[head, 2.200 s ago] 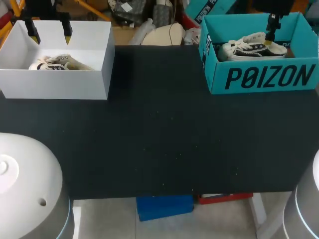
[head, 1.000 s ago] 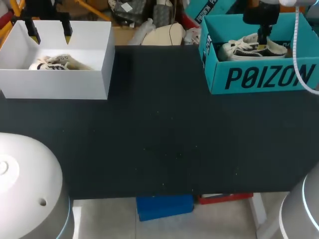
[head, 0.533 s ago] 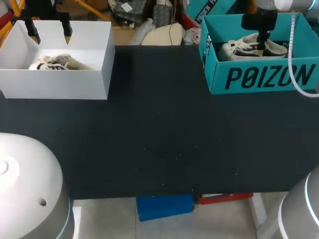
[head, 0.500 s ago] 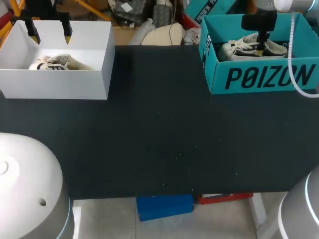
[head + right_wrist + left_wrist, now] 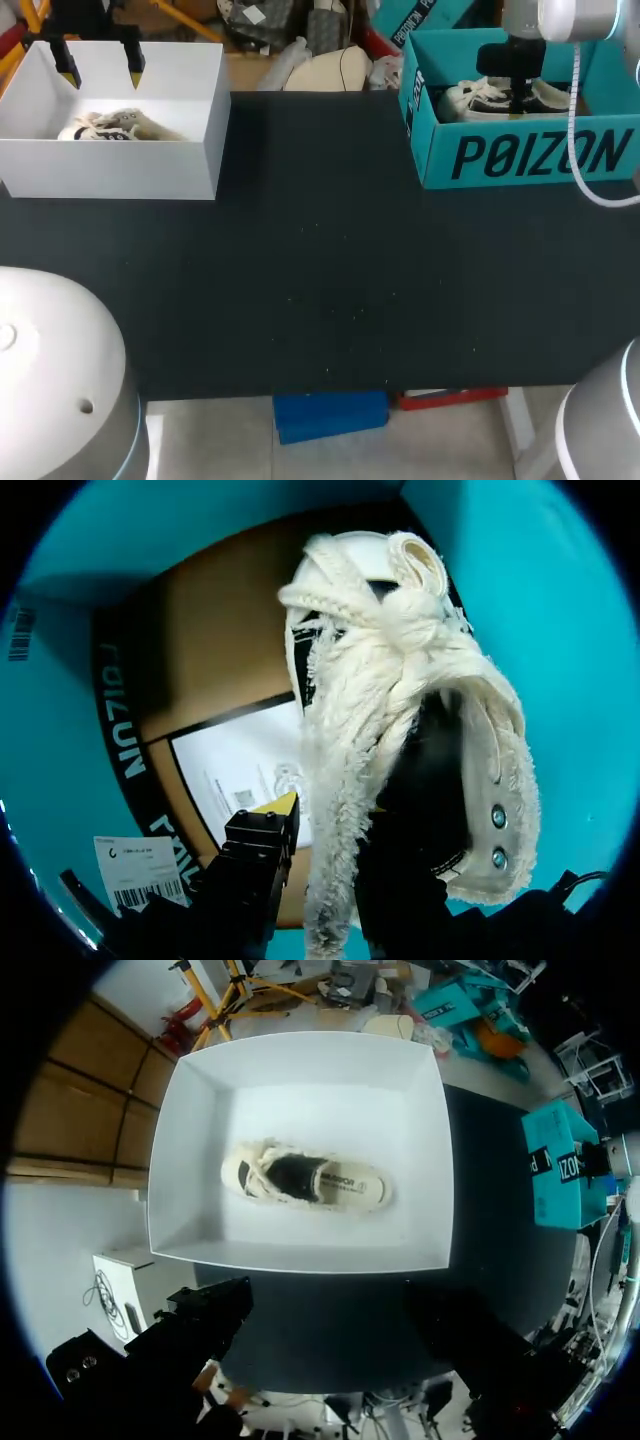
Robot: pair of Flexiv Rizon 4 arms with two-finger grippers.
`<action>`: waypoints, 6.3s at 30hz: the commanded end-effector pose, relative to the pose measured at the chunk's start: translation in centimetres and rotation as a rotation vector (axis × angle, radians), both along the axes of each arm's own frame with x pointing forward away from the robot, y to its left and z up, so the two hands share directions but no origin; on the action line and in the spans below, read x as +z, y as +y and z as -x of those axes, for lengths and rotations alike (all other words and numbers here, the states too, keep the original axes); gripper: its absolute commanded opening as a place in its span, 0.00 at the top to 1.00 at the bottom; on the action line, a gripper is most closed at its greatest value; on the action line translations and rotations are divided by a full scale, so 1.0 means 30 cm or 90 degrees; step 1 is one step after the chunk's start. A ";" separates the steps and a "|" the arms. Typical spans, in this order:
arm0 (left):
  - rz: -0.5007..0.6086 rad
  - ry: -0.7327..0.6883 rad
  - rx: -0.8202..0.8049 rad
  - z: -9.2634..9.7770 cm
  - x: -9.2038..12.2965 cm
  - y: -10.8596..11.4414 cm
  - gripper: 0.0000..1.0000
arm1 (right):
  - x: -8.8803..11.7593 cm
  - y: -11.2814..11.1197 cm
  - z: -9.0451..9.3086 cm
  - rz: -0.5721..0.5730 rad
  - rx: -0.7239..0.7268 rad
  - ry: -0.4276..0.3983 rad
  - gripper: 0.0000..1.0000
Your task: Take the shoe out of the shoebox, open the shoe tongue, remove and reinsert the insole, then place the shoe into the shoebox
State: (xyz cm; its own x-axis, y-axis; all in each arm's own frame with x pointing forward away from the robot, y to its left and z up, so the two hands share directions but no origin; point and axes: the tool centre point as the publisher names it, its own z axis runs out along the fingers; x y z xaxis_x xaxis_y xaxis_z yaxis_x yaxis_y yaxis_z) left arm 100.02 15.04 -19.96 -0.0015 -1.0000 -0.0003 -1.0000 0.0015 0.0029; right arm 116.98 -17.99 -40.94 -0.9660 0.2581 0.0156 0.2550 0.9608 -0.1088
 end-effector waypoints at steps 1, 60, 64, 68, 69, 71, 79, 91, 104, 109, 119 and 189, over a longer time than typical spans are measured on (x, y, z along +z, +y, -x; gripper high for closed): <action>0.000 0.000 0.000 0.000 0.000 0.000 0.00 | -0.034 -0.001 -0.022 0.010 -0.011 0.005 0.75; 0.000 0.000 0.000 0.000 0.000 0.000 0.00 | 1.079 0.811 0.892 0.196 -0.020 -0.344 1.00; 0.000 0.000 0.000 0.000 0.000 0.000 0.00 | 1.011 0.950 0.991 0.182 -0.007 -0.357 1.00; 0.000 0.000 0.000 0.000 0.000 0.000 0.00 | 0.895 1.067 1.084 0.171 0.005 -0.357 1.00; 0.000 0.000 0.000 0.000 0.000 0.000 0.00 | 0.859 1.096 1.106 0.162 0.001 -0.356 1.00; 0.000 0.000 0.000 0.000 0.000 0.000 0.00 | 0.783 1.138 1.141 0.146 -0.004 -0.353 1.00; 0.000 0.000 0.000 0.000 0.000 0.000 0.00 | 0.468 1.233 1.208 0.117 -0.031 -0.333 1.00; 0.000 0.000 0.000 0.000 0.000 0.000 0.00 | 0.146 1.254 1.175 0.053 0.002 -0.316 1.00; 0.000 0.000 0.000 0.000 0.000 0.000 0.00 | 0.008 1.230 1.170 0.017 0.042 -0.267 1.00; 0.000 0.000 0.000 0.000 0.000 0.000 0.00 | -0.020 1.227 1.187 0.011 0.048 -0.235 1.00; 0.000 0.000 0.000 0.000 0.000 0.000 0.00 | 0.133 1.192 1.196 0.004 0.062 -0.164 0.00; 0.000 0.000 0.000 0.000 0.000 0.000 0.00 | 0.274 0.816 1.067 -0.639 0.136 -0.196 0.00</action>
